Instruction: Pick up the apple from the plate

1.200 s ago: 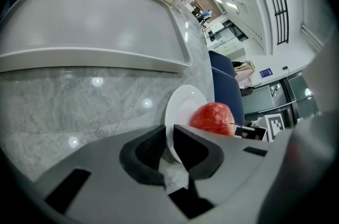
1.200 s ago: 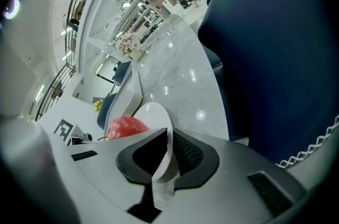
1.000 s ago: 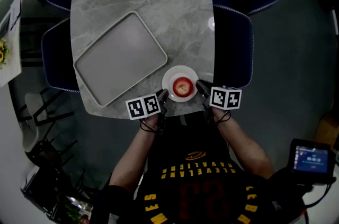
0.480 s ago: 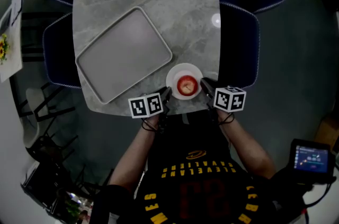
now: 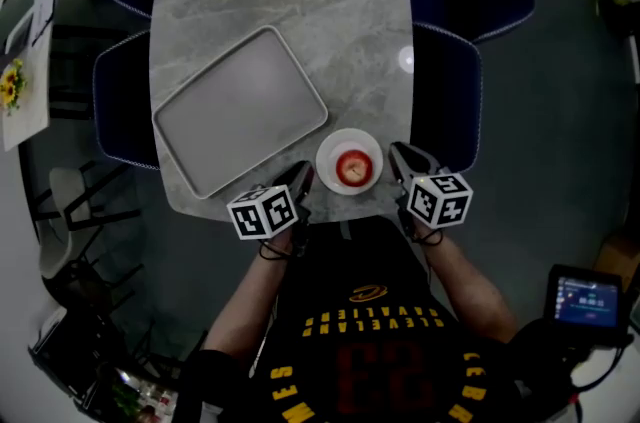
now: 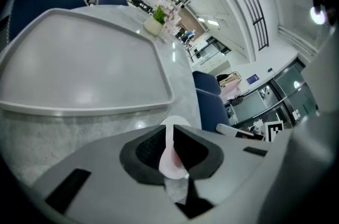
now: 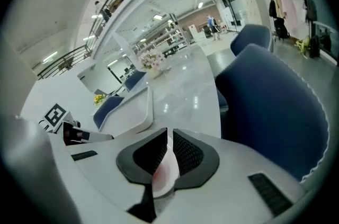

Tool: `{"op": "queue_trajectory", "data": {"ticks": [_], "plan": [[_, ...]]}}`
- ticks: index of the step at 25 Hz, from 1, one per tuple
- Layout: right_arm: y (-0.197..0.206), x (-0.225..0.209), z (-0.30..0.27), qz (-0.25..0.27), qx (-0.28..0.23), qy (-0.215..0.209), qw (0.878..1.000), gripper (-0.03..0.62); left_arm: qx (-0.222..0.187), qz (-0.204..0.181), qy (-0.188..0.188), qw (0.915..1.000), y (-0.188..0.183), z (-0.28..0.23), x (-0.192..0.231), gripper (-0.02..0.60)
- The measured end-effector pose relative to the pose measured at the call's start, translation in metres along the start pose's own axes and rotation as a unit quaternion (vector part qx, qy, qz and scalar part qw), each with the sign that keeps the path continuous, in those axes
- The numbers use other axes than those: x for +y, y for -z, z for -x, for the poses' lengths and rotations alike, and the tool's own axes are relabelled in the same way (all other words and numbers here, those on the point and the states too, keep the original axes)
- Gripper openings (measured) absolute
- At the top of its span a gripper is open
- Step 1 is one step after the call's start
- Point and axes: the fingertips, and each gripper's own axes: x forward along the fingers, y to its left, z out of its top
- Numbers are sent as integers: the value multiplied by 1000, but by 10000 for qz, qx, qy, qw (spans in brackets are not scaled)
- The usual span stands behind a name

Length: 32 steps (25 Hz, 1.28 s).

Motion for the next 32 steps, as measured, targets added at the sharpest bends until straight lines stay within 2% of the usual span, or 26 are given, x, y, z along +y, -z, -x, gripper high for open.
{"op": "queue_trajectory", "data": {"ticks": [2,3,4,6,8,12,18,22,29,32], "plan": [[-22,19,11,285,-303,-178,9990,41,-297,-269,128,9991,-16,12,-20,46],[-33,29,17,398,-442,-284,9978,24,-421,-440,197,9979,-23,19,-32,4],[-42,40,22,497,-573,-399,9963,6,-542,-621,273,9962,-30,26,-45,0],[-60,62,33,686,-815,-620,9924,6,-819,-1011,434,9906,-44,40,-74,0],[-76,82,44,851,-1059,-806,9874,6,-1146,-1454,536,9813,-59,53,-102,0],[-111,118,73,1113,-1608,-1124,9742,6,-1777,-2247,650,9559,-83,84,-158,0],[-159,160,128,1833,-2444,-1326,9429,6,-2656,-3014,670,9133,-104,134,-220,0],[-180,181,166,2203,-2911,-1462,9194,6,-3205,-3319,735,8842,-110,166,-256,0],[-209,205,228,2671,-3583,-1643,8794,6,-3800,-3762,839,8409,-108,210,-316,0],[-215,211,255,2754,-3827,-1717,8650,6,-4105,-3948,887,8172,-104,230,-344,0]]}}
